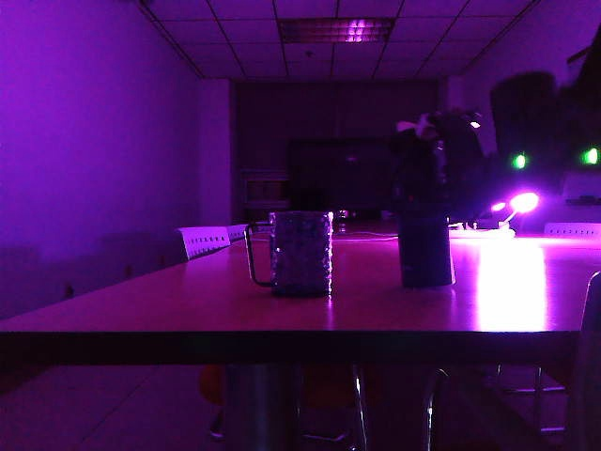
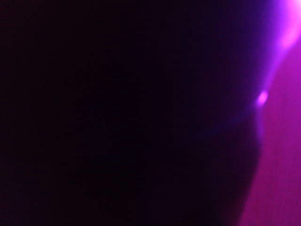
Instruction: Pick up the black thermos cup, pour some water from it into the cup, and then put the thermos cup back on the table.
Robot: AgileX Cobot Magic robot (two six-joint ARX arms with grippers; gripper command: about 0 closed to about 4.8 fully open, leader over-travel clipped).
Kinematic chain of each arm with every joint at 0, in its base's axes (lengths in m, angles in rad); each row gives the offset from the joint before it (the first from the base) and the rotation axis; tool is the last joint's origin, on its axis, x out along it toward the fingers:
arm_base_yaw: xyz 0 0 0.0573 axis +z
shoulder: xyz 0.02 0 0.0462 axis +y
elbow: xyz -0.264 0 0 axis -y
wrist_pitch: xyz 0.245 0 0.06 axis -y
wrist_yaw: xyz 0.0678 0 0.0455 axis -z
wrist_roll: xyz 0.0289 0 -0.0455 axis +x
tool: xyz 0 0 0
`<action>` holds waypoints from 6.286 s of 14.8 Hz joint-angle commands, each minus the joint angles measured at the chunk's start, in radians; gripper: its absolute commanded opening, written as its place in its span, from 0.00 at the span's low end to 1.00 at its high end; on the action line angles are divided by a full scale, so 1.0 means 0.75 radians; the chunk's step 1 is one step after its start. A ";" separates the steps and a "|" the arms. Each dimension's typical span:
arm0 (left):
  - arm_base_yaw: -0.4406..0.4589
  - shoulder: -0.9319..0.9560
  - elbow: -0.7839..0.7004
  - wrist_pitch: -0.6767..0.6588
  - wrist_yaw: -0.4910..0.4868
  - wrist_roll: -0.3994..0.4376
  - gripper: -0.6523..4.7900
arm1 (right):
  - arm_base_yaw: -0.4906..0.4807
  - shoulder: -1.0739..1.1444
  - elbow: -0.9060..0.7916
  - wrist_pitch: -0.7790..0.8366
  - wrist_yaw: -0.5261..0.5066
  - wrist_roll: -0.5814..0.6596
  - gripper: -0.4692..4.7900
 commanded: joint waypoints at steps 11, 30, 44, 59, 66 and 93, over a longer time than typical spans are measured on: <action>-0.001 0.004 0.030 -0.046 -0.026 0.045 0.11 | 0.222 -0.102 0.018 -0.012 0.292 -0.476 0.24; -0.001 0.004 0.030 -0.025 -0.016 0.041 0.11 | 0.250 -0.108 0.018 -0.057 0.451 -0.840 0.24; -0.001 0.004 0.030 -0.032 -0.016 0.045 0.11 | 0.266 -0.111 0.017 -0.016 0.447 -1.367 0.24; -0.001 0.004 0.030 -0.053 0.009 0.046 0.11 | 0.266 -0.111 0.017 0.074 0.495 -1.656 0.24; -0.001 0.036 0.030 -0.094 0.009 0.061 0.11 | 0.266 -0.111 0.017 0.087 0.490 -1.728 0.24; -0.001 0.036 0.031 -0.092 0.016 0.066 0.11 | 0.264 -0.110 0.018 0.109 0.527 -1.827 0.24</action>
